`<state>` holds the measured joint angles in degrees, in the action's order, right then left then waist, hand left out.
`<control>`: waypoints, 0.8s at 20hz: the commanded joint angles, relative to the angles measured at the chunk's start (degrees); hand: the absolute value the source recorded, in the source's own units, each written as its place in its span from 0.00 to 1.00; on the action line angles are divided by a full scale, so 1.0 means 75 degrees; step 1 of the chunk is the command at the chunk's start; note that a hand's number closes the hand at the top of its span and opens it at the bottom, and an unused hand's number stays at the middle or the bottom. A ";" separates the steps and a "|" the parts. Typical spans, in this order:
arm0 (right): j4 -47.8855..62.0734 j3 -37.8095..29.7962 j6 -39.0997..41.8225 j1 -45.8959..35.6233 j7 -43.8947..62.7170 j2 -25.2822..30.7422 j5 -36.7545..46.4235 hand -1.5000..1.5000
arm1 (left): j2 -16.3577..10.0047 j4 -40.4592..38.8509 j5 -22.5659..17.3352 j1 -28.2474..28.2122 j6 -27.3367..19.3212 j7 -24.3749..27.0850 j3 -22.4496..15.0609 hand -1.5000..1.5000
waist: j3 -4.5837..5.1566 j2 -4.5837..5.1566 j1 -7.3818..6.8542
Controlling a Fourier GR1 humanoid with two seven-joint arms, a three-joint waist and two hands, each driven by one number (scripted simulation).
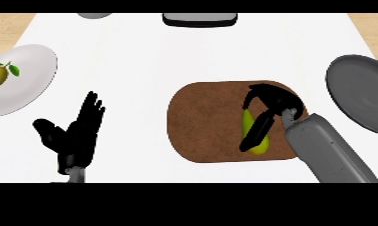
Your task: Pick the pear from the cutting board and place it in the pan
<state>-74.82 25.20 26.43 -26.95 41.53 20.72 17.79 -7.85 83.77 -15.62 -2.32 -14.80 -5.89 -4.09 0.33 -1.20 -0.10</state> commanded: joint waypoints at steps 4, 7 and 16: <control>0.0106 0.0174 -0.0243 0.0240 -0.0478 -0.0519 0.0715 1.00 | 0.0212 0.0267 0.0141 -0.0512 0.0068 -0.0120 -0.0299 0.50 | -0.0046 0.0157 -0.0037; -0.1716 0.0594 -0.0510 0.1538 -0.1124 0.0299 0.1108 1.00 | 0.0084 -0.0054 -0.0043 -0.0520 0.0206 0.0003 0.0024 0.50 | -0.0043 0.0105 0.0160; -0.4174 0.1609 -0.2385 0.3974 -0.2445 0.2069 0.3357 1.00 | 0.0268 -0.0290 0.0180 -0.0223 -0.0092 -0.0050 0.0025 0.50 | -0.0042 0.0130 0.0191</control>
<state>-100.14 34.82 11.58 -5.42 24.78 31.33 37.87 -7.08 85.07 -14.84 -4.11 -15.28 -5.89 -3.15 -0.10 -1.17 1.37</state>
